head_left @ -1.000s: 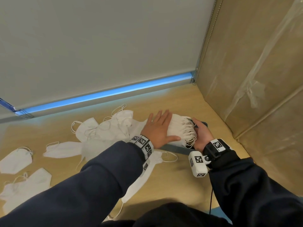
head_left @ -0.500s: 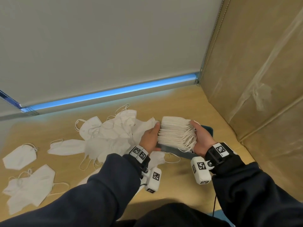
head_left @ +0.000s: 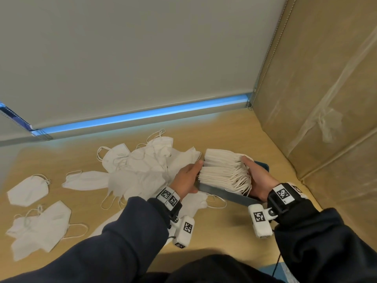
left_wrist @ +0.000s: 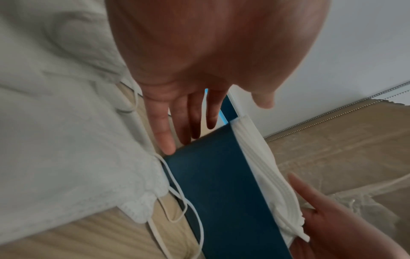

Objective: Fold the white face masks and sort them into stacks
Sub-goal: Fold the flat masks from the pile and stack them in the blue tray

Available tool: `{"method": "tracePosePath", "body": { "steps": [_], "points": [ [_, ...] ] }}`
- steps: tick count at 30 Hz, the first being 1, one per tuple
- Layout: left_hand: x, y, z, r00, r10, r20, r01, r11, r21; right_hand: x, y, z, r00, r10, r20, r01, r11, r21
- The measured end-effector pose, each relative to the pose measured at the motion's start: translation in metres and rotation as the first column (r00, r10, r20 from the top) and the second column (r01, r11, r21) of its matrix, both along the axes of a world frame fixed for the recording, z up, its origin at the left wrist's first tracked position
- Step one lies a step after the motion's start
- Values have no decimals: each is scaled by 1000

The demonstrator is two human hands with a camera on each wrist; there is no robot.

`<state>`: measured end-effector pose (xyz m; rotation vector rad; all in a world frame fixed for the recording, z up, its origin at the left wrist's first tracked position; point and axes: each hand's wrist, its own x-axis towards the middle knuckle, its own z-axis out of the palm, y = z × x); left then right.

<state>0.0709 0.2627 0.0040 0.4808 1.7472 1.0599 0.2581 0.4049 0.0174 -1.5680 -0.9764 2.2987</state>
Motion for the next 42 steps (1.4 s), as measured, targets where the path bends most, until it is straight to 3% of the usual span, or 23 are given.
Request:
{"method": "tracePosePath", "body": {
  "steps": [5,14,19,22,28,32,35,37,40,41,42],
  "points": [
    [3,-17,-7,996,3,91,-4,1000,9,6,-4,-1,992,106,63,-108,994,33],
    [8,-18,0,996,28,81,-31,999,31,5,-13,2,998,-16,-66,8,993,-121],
    [12,-20,2,997,-82,1,82,996,33,1,-19,2,997,-22,-71,14,993,-114],
    [15,-22,-2,973,-187,-136,192,981,24,4,-17,1,995,-50,-81,40,992,-123],
    [9,-21,-5,978,-141,-152,153,986,69,8,-17,1,974,-149,-171,112,972,-209],
    [10,-20,-15,918,-265,-294,295,953,61,6,-19,-2,985,-111,-128,93,985,-144],
    [3,-14,-12,880,-237,-411,294,953,80,8,-17,-2,984,-129,-124,109,982,-157],
    [1,-12,-6,759,-295,-580,405,912,65,12,-15,-3,980,-146,-137,119,975,-185],
    [1,-5,-1,358,-438,-824,641,758,-124,15,-15,-8,983,-138,-120,118,980,-160],
    [-1,1,0,290,-460,-839,664,728,-169,15,-16,-8,986,-138,-95,125,983,-135],
    [-4,9,3,277,-468,-839,665,723,-184,16,-15,-11,987,-139,-81,129,984,-122]
  ]
}}
